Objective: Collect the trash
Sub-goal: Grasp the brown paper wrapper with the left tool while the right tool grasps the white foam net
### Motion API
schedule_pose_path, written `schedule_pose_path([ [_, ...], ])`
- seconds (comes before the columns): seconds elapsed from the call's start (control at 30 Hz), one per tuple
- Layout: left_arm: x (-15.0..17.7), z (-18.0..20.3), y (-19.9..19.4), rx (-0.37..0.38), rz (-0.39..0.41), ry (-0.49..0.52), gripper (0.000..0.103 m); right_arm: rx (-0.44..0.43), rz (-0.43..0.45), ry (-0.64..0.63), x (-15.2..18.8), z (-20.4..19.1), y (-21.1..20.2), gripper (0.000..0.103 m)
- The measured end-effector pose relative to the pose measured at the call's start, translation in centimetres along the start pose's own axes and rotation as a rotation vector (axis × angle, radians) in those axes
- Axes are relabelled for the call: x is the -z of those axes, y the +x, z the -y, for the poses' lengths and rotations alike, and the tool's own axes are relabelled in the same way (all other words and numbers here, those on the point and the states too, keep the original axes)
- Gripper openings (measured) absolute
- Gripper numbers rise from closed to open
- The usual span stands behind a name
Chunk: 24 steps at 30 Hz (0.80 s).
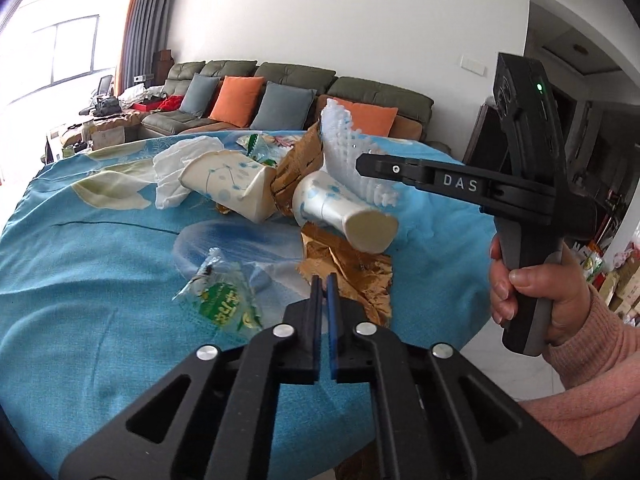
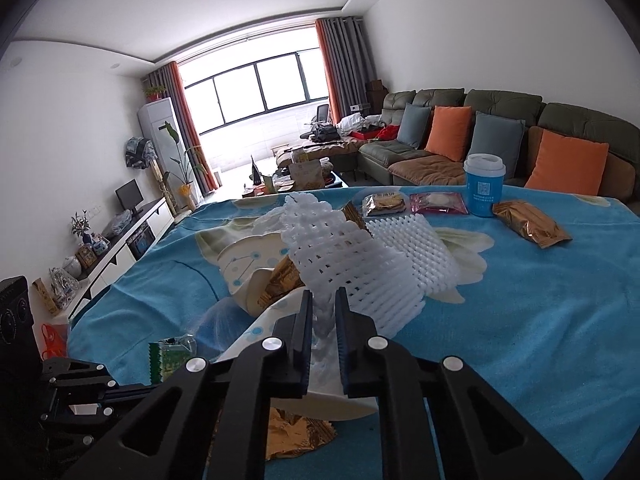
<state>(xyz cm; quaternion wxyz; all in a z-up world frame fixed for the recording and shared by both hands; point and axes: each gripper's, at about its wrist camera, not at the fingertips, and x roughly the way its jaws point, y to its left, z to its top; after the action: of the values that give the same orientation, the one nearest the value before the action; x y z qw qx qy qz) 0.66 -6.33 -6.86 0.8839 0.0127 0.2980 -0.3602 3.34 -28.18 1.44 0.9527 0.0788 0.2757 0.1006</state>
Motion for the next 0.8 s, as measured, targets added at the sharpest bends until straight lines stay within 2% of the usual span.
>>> schedule_pose_path([
  [0.13,-0.5,-0.2,-1.2,0.031,0.029,-0.011,0.001,-0.01,0.027,-0.014,-0.6,-0.5,-0.9,0.01],
  [0.2,-0.6,-0.3,-1.1,0.036,0.016,-0.013,0.003,-0.013,0.036,-0.022,-0.9,-0.8,-1.2,0.01],
  [0.27,-0.7,-0.7,-0.6,0.054,-0.011,-0.039,0.046,-0.013,0.041,-0.025,-1.0,-1.0,-1.3,0.01],
  [0.3,-0.6,-0.8,-0.5,0.05,-0.012,-0.046,0.049,-0.014,0.042,-0.024,-1.0,-1.0,-1.3,0.01],
  [0.43,-0.8,-1.1,0.8,0.092,-0.051,-0.067,0.047,-0.018,0.035,-0.021,-0.8,-1.1,-1.1,0.01],
  [0.5,-0.8,-1.1,1.6,0.112,-0.067,-0.081,0.037,-0.019,0.033,-0.022,-0.7,-1.2,-1.1,0.01],
  [0.53,-0.9,-1.2,2.0,0.123,-0.081,-0.091,0.024,-0.021,0.034,-0.023,-0.7,-1.2,-1.1,0.01],
  [0.57,-0.8,-1.2,2.1,0.127,-0.089,-0.097,0.021,-0.022,0.035,-0.026,-0.8,-1.3,-1.2,0.01],
  [0.8,-1.2,-1.0,-0.5,0.125,-0.017,-0.079,0.018,-0.043,0.053,-0.039,-1.3,-1.9,-1.7,0.01],
])
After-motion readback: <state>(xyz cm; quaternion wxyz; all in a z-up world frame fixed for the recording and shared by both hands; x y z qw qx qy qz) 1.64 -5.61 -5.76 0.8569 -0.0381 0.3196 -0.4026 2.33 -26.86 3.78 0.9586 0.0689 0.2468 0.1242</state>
